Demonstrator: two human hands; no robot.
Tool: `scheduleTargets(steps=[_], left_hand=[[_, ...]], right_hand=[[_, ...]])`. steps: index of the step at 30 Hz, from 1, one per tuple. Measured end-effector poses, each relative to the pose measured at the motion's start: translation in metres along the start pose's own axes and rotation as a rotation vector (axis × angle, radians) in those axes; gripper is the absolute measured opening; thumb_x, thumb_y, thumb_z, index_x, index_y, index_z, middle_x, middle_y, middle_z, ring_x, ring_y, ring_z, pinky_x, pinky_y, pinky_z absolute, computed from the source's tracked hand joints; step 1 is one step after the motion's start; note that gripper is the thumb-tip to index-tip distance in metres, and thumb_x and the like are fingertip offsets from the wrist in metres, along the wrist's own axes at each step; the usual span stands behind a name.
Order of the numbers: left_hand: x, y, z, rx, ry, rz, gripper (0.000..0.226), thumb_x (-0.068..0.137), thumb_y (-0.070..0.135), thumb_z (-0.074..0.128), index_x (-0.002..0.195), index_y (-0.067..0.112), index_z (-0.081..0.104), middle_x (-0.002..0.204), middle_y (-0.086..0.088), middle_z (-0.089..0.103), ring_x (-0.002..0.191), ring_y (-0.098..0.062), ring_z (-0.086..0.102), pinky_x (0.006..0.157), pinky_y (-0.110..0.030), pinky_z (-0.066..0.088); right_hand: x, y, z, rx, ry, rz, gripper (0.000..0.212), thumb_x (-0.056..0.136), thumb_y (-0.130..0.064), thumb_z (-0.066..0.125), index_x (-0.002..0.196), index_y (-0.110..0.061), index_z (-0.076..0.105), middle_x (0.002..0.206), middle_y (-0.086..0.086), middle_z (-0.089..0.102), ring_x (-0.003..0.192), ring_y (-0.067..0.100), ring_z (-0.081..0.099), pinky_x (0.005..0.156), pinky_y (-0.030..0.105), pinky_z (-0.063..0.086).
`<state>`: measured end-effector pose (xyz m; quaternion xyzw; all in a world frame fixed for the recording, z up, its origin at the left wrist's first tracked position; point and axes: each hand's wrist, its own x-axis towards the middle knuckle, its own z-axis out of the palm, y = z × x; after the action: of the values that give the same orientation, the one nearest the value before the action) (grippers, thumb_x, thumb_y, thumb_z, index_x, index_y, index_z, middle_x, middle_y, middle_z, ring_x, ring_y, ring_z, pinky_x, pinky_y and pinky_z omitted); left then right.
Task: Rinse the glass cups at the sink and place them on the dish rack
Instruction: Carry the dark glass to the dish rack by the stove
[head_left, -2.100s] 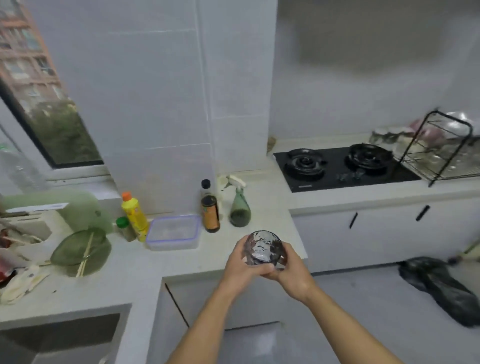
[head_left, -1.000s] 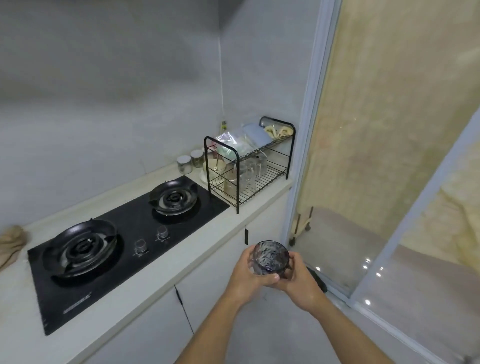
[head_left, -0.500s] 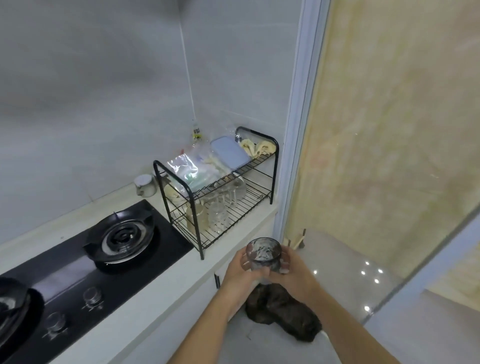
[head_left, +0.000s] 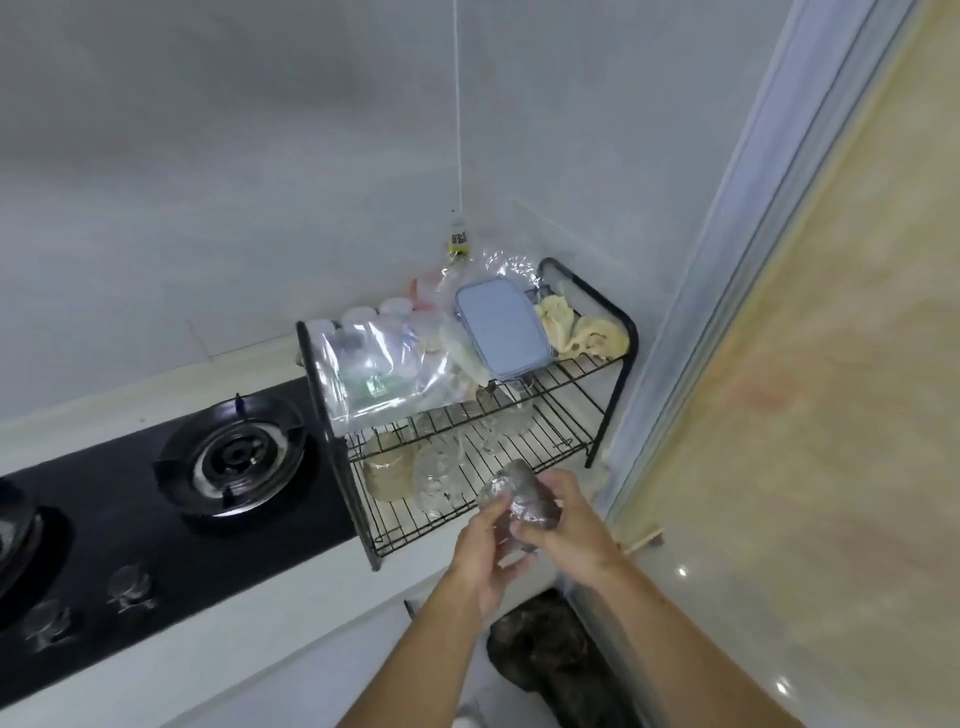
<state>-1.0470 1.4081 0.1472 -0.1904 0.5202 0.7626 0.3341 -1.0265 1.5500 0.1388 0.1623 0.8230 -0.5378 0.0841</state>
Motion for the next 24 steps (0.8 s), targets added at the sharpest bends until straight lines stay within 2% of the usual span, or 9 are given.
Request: scheduleTargets(steps=[2,4,6,10,13,15,19,23,24], left_hand=[[0.019,0.008,0.003,-0.070,0.007,-0.031,0.035,0.106,0.039,0.056,0.121,0.010,0.071,0.096,-0.006,0.081,0.097,-0.023,0.068,0.096,-0.041,0.057],[0.035,0.017,0.007,-0.121,0.005,-0.060,0.040,0.108,0.041,0.051,0.123,0.009,0.070,0.100,-0.011,0.081,0.095,-0.022,0.074,0.089,-0.039,0.060],[0.049,0.025,0.013,-0.169,0.025,-0.072,0.044,0.109,0.045,0.046,0.122,0.010,0.069,0.095,-0.011,0.082,0.088,-0.019,0.076,0.080,-0.035,0.062],[0.069,0.039,0.021,-0.258,0.073,-0.135,0.050,0.109,0.049,0.041,0.121,0.009,0.067,0.098,-0.015,0.081,0.100,-0.026,0.074,0.084,-0.040,0.062],[0.080,0.049,0.024,-0.375,0.099,-0.198,0.052,0.110,0.050,0.040,0.130,0.008,0.063,0.116,-0.019,0.076,0.102,-0.027,0.073,0.065,-0.035,0.065],[0.083,0.055,0.025,-0.431,0.129,-0.213,0.051,0.111,0.048,0.040,0.134,0.007,0.061,0.118,-0.020,0.073,0.097,-0.027,0.072,0.058,-0.033,0.063],[0.079,0.061,0.023,-0.475,0.133,-0.224,0.041,0.113,0.033,0.041,0.122,-0.001,0.061,0.107,-0.023,0.069,0.092,-0.027,0.068,0.069,-0.036,0.063],[0.078,0.062,0.024,-0.503,0.153,-0.213,0.035,0.113,0.023,0.040,0.123,-0.005,0.058,0.106,-0.027,0.069,0.091,-0.030,0.068,0.055,-0.033,0.063],[0.078,0.061,0.024,-0.517,0.168,-0.210,0.034,0.113,0.023,0.040,0.124,-0.005,0.058,0.106,-0.028,0.069,0.092,-0.031,0.069,0.057,-0.034,0.064]], right_hand=[[0.023,-0.001,-0.001,-0.027,-0.009,0.018,0.067,0.082,-0.018,0.086,0.131,-0.036,0.045,0.131,-0.001,0.057,0.109,0.007,0.064,0.071,0.007,0.050],[0.042,-0.006,-0.003,-0.068,0.006,0.027,0.069,0.080,-0.024,0.088,0.132,-0.042,0.047,0.135,-0.001,0.053,0.114,0.011,0.062,0.085,0.013,0.048],[0.058,-0.015,-0.005,-0.131,0.009,0.031,0.072,0.082,-0.029,0.086,0.142,-0.039,0.047,0.134,-0.003,0.046,0.117,0.013,0.057,0.094,0.022,0.046],[0.084,-0.029,-0.005,-0.288,0.009,0.031,0.080,0.081,-0.038,0.084,0.150,-0.036,0.044,0.139,0.001,0.043,0.128,0.021,0.048,0.111,0.041,0.045],[0.101,-0.035,-0.004,-0.359,0.011,0.007,0.075,0.075,-0.038,0.085,0.142,-0.035,0.050,0.133,-0.001,0.049,0.129,0.023,0.048,0.110,0.044,0.047],[0.108,-0.037,-0.003,-0.385,0.009,0.018,0.073,0.073,-0.034,0.088,0.135,-0.026,0.050,0.126,-0.001,0.049,0.124,0.023,0.048,0.106,0.042,0.048],[0.120,-0.036,0.002,-0.417,0.011,0.054,0.069,0.075,-0.029,0.090,0.128,-0.018,0.047,0.115,-0.003,0.046,0.120,0.022,0.049,0.100,0.038,0.051],[0.130,-0.035,0.012,-0.446,0.015,0.030,0.076,0.071,-0.037,0.092,0.132,-0.014,0.052,0.128,0.004,0.052,0.126,0.025,0.048,0.107,0.042,0.050],[0.132,-0.034,0.013,-0.459,0.005,0.025,0.074,0.071,-0.037,0.092,0.131,-0.014,0.055,0.128,0.003,0.053,0.126,0.025,0.047,0.108,0.043,0.049]])
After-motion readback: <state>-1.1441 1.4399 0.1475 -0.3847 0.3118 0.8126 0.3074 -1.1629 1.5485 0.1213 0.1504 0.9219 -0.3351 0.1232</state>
